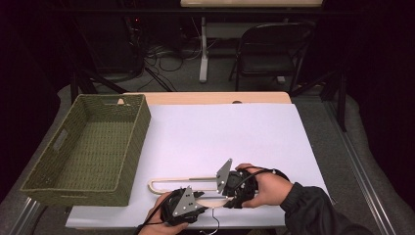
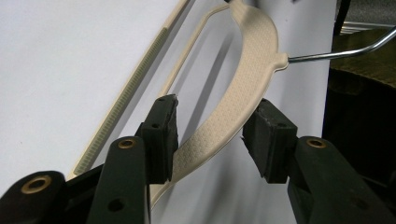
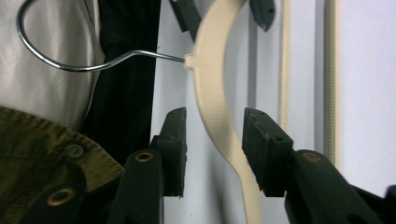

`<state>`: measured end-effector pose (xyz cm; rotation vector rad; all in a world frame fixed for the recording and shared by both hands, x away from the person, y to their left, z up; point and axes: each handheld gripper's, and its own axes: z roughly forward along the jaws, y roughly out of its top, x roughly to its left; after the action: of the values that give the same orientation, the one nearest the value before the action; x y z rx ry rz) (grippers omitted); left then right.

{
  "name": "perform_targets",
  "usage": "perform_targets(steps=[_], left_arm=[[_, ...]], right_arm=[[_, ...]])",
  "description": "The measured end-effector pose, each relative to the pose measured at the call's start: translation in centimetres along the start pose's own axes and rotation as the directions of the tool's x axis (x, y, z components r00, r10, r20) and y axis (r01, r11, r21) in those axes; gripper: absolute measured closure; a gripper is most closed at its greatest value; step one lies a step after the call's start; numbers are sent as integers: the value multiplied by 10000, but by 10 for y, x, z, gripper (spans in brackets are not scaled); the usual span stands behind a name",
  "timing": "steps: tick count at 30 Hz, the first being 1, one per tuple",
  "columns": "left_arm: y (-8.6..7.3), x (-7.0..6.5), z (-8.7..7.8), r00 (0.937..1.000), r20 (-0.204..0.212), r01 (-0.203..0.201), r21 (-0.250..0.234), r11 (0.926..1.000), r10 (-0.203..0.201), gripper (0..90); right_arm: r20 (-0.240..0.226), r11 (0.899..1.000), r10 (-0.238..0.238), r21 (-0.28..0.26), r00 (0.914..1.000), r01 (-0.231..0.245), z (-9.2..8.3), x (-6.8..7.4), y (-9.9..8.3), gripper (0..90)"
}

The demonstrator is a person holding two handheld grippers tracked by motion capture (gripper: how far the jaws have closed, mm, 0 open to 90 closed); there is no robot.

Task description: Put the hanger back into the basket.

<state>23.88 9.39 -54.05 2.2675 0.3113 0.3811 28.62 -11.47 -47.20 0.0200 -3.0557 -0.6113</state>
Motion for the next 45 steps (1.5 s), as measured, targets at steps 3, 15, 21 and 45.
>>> perform_targets(steps=[3,15,21,45], left_arm=[[0,1,-1,10000,2,47,-43,10000,-47,553],[1,5,-6,9997,-52,241,-228,9994,-243,543],[5,14,-17,9989,-52,468,-472,9978,-471,422],[29,68,-50,9991,-35,422,338,9985,-421,411]], right_arm=[[325,9992,-320,242,9990,312,11,4,0,564],[418,9969,-664,450,9969,645,27,-1,6,690],[556,9986,-522,146,9971,515,18,-3,5,700],[1263,9910,29,-1334,9920,141,-25,-37,6,824]])
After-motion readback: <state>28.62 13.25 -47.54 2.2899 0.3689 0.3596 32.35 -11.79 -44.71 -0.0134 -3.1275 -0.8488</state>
